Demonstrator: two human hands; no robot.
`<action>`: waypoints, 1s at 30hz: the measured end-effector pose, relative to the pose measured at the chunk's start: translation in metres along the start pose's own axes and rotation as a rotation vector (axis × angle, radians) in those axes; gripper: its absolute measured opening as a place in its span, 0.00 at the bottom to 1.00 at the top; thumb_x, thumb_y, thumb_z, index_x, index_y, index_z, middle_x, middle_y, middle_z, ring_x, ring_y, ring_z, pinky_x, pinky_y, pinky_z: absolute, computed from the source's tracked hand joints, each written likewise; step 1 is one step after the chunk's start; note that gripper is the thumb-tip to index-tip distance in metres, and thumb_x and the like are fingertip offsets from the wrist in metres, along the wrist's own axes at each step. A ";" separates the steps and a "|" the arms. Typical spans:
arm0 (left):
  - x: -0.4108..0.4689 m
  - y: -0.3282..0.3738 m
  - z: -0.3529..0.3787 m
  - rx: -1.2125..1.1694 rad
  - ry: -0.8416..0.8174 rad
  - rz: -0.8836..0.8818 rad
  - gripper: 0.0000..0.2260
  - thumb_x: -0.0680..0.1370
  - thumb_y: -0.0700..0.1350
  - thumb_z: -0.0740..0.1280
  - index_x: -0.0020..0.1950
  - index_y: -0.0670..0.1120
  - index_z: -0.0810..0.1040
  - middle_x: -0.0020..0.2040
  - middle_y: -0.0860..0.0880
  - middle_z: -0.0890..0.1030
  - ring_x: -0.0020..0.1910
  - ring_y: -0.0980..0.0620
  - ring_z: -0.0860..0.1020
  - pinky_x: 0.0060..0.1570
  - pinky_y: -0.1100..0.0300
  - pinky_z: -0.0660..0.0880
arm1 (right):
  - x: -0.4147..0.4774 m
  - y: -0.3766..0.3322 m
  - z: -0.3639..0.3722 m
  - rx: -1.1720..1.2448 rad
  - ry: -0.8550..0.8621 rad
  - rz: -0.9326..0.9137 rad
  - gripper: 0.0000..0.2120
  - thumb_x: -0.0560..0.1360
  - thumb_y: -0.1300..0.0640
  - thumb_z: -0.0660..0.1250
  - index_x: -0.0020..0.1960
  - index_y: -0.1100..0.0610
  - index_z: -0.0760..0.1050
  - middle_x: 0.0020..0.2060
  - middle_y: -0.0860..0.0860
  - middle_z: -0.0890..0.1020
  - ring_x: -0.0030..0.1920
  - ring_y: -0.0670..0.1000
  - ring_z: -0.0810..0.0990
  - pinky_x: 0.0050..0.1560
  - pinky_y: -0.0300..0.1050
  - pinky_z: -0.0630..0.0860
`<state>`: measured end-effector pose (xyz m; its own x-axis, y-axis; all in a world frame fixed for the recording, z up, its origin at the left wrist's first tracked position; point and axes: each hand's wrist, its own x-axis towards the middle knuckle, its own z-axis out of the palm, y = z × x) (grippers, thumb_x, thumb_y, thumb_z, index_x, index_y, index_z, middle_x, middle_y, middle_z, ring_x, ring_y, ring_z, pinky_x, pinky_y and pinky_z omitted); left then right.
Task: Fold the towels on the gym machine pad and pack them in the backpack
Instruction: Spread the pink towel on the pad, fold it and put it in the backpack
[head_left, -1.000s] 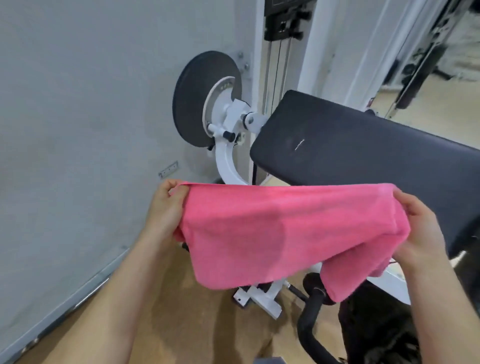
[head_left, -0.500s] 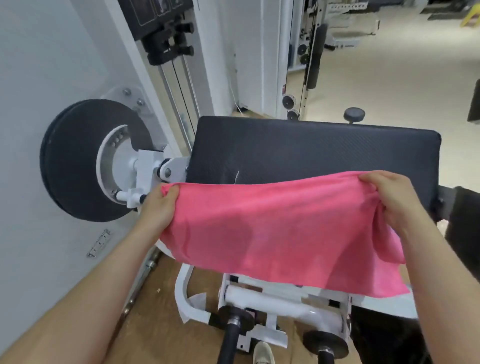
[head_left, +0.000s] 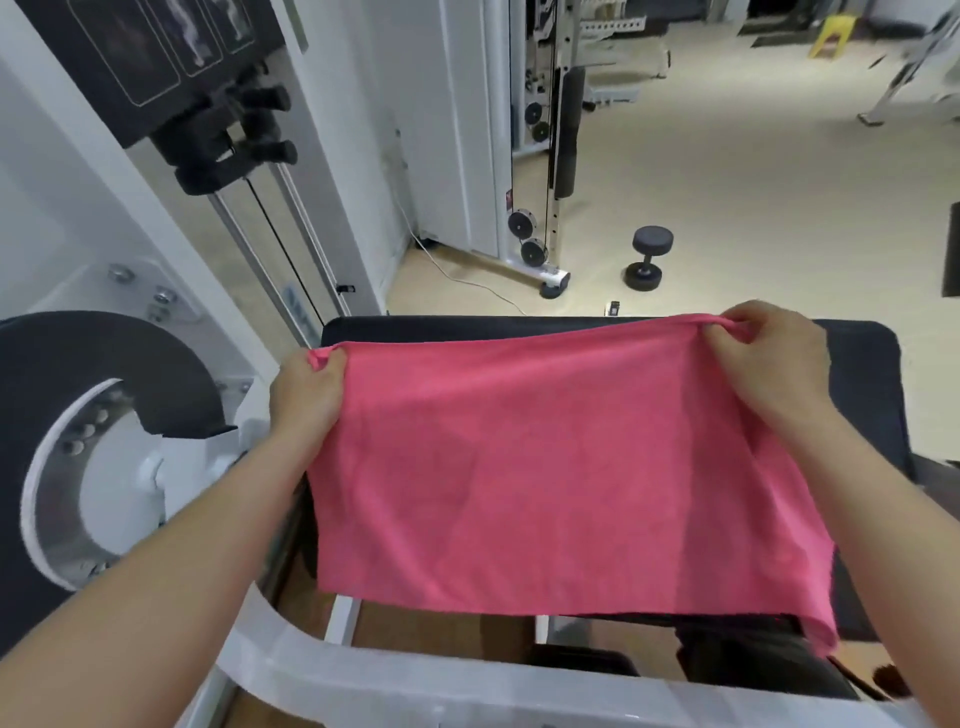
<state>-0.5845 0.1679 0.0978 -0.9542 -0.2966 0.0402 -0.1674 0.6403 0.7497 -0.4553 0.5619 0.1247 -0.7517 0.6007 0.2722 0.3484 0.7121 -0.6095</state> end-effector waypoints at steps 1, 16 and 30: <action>0.007 0.001 0.001 0.032 0.013 0.007 0.11 0.79 0.52 0.61 0.45 0.45 0.73 0.44 0.41 0.78 0.50 0.39 0.76 0.43 0.54 0.64 | 0.005 -0.003 0.005 -0.070 -0.023 -0.001 0.11 0.73 0.51 0.66 0.52 0.53 0.81 0.48 0.53 0.84 0.54 0.59 0.79 0.51 0.51 0.72; 0.048 -0.010 -0.003 -0.327 -0.070 0.050 0.08 0.73 0.43 0.74 0.48 0.53 0.78 0.37 0.53 0.80 0.36 0.59 0.77 0.44 0.60 0.75 | 0.004 -0.051 0.056 -0.385 0.101 -0.306 0.20 0.67 0.56 0.65 0.58 0.56 0.76 0.56 0.59 0.73 0.56 0.62 0.69 0.53 0.60 0.67; 0.057 0.004 -0.002 -0.080 0.026 0.124 0.05 0.76 0.47 0.70 0.50 0.48 0.84 0.43 0.53 0.81 0.46 0.54 0.78 0.48 0.62 0.70 | -0.014 -0.104 0.113 -0.171 -0.185 -0.618 0.05 0.75 0.57 0.68 0.46 0.59 0.79 0.43 0.54 0.77 0.46 0.59 0.73 0.41 0.51 0.73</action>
<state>-0.6395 0.1521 0.1048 -0.9593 -0.2379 0.1521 -0.0275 0.6148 0.7882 -0.5444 0.4390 0.1002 -0.9201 0.0026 0.3918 -0.1044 0.9622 -0.2515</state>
